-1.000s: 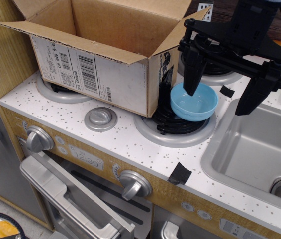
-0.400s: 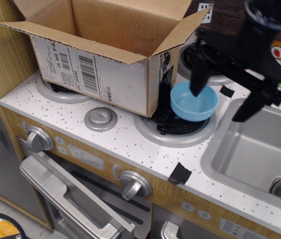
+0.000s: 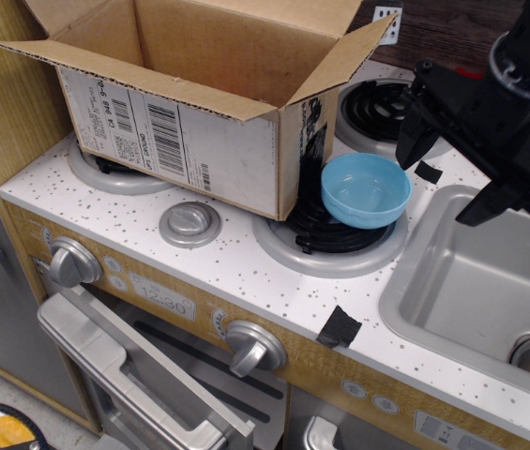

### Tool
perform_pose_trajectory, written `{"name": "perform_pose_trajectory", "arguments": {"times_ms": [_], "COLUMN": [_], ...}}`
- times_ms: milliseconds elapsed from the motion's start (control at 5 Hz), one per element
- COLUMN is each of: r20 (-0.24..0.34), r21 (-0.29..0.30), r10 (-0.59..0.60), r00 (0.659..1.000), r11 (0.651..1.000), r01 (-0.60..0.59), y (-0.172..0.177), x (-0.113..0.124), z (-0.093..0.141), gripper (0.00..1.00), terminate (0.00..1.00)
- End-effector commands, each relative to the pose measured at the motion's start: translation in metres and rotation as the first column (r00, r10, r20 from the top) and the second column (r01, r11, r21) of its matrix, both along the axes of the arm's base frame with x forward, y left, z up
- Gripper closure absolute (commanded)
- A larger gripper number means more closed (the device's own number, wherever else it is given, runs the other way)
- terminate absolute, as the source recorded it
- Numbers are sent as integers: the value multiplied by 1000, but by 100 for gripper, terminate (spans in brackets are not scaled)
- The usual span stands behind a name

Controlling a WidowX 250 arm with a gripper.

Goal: Pick up bowl and put in small4fbox

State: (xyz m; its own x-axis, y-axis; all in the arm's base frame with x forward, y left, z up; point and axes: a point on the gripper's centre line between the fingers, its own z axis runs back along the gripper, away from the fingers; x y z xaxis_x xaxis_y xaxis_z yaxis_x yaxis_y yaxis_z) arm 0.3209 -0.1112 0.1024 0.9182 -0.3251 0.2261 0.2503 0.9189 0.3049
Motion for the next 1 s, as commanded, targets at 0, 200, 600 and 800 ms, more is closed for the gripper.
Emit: {"name": "perform_pose_trajectory", "arguments": {"times_ms": [0, 200, 600, 800], "r20": [147, 190, 202, 188], "r21": [6, -24, -63, -115], "r10": [-82, -89, -92, -66], "r00": [986, 978, 975, 980], "r11": [997, 995, 992, 989], "r01": [82, 96, 106, 88], "y": [15, 19, 29, 27], "x": [37, 52, 56, 55], "z": [-19, -39, -72, -77], "gripper": [0, 0, 0, 100], "terminate": [0, 0, 0, 0]}}
